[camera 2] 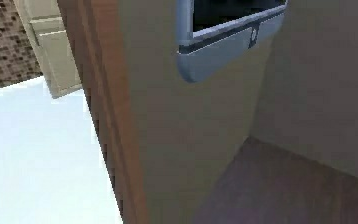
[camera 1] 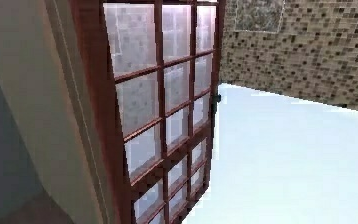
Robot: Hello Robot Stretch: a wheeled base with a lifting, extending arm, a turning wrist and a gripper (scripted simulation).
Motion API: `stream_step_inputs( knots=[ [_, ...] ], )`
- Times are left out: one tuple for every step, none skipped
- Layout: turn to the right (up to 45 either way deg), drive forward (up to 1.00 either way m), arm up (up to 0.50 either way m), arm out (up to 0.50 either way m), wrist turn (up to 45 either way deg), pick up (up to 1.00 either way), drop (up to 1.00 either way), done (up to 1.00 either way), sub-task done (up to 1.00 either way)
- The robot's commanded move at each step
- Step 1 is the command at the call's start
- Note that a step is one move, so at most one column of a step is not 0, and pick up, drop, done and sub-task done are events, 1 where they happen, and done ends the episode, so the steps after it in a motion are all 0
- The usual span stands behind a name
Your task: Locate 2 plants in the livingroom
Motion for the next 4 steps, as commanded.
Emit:
stream_step_inputs(
  knots=[
    [0.0,0.10,0.00,0.00,0.0,0.00,0.00,0.00,0.00],
    [30.0,0.00,0.00,0.00,0.0,0.00,0.00,0.00,0.00],
    [0.0,0.30,0.00,0.00,0.0,0.00,0.00,0.00,0.00],
    [33.0,0.00,0.00,0.00,0.0,0.00,0.00,0.00,0.00]
  ],
)
